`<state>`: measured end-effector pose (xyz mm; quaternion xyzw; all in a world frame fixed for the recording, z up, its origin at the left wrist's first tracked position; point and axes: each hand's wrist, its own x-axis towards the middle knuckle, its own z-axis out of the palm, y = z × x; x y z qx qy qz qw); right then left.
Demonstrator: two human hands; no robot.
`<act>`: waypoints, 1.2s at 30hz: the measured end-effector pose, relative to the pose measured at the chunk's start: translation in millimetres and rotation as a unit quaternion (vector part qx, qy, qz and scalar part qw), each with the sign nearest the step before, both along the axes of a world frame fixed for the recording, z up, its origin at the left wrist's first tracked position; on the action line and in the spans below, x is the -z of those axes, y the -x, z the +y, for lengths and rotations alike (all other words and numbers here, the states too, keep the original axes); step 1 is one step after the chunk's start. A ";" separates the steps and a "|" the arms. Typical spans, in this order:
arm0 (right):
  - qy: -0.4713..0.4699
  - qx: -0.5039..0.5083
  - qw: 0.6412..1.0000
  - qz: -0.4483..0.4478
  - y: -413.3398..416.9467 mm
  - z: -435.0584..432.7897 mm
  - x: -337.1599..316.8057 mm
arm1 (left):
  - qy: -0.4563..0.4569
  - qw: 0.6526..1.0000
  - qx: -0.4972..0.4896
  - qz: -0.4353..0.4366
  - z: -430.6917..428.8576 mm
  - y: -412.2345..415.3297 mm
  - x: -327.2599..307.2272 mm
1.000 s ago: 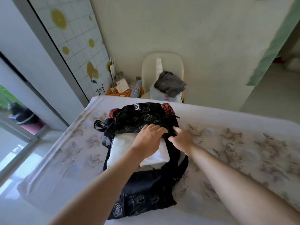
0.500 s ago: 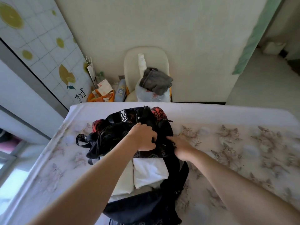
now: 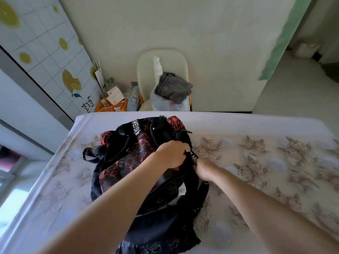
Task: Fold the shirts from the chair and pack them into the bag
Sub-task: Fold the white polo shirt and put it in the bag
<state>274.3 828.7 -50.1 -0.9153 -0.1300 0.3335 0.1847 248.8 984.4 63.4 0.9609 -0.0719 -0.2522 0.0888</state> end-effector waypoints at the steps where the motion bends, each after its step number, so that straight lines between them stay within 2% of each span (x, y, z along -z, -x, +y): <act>1: 0.003 -0.014 1.000 -0.021 1.3 -6.0 -1.3 | -0.064 0.996 0.045 -0.029 2.8 4.6 17.2; 3: 0.020 -0.059 0.996 -0.067 6.5 -17.7 -9.4 | -0.120 0.989 0.075 -0.039 9.2 20.5 47.1; 6: 0.054 -0.105 0.990 -0.075 16.4 -26.6 -23.0 | -0.089 0.992 0.053 -0.075 17.6 35.4 73.5; 11: 0.031 -0.147 0.989 0.011 48.6 -28.0 -52.8 | -0.038 0.999 -0.012 0.003 16.5 26.0 79.0; 15: -0.014 -0.191 0.974 0.122 85.6 -20.5 -76.5 | -0.044 0.999 -0.002 0.009 13.8 28.2 73.6; 16: -0.022 -0.201 0.970 0.133 93.0 -18.1 -81.1 | -0.032 0.999 -0.009 0.008 9.8 33.3 69.9; 18: -0.030 -0.205 0.968 0.140 100.3 -16.1 -85.7 | 0.060 0.996 -0.056 -0.023 -1.9 51.3 58.2; 20: -0.038 -0.189 0.972 0.136 101.5 -17.8 -82.2 | 0.164 0.971 -0.118 -0.129 -11.6 81.8 39.2; 22: -0.053 -0.168 0.978 0.112 102.8 -21.7 -75.2 | 0.182 0.943 -0.175 -0.216 -21.5 116.2 18.8; 23: -0.055 -0.165 0.980 0.094 104.1 -23.7 -70.8 | 0.186 0.940 -0.213 -0.192 -27.2 131.2 9.7; 25: -0.038 -0.147 0.986 0.068 107.3 -25.8 -67.0 | 0.192 0.933 -0.303 -0.031 -41.2 151.7 2.2; 26: -0.035 -0.126 0.990 0.059 109.2 -26.5 -66.5 | 0.192 0.914 -0.348 0.075 -48.8 159.2 0.7; 27: -0.039 -0.110 0.992 0.050 111.0 -27.2 -66.3 | 0.199 0.881 -0.396 0.165 -56.2 165.8 0.9; 28: -0.055 -0.106 0.992 0.041 113.2 -28.3 -66.9 | 0.211 0.851 -0.430 0.217 -60.8 171.3 5.9; 29: -0.072 -0.120 0.990 0.032 116.8 -30.2 -69.4 | 0.237 0.820 -0.471 0.222 -64.5 176.4 12.2; 31: -0.087 -0.194 0.976 0.039 128.6 -34.8 -79.4 | 0.302 0.773 -0.534 0.163 -67.1 181.5 30.9; 33: -0.062 -0.274 0.958 0.064 142.6 -40.5 -88.6 | 0.356 0.718 -0.581 0.143 -70.0 182.2 45.2; 35: -0.047 -0.291 0.954 0.055 146.3 -48.1 -86.6 | 0.374 0.700 -0.594 0.131 -74.3 182.9 51.6; 36: -0.055 -0.278 0.959 0.028 143.1 -51.5 -80.7 | 0.351 0.735 -0.566 0.125 -76.7 185.7 48.1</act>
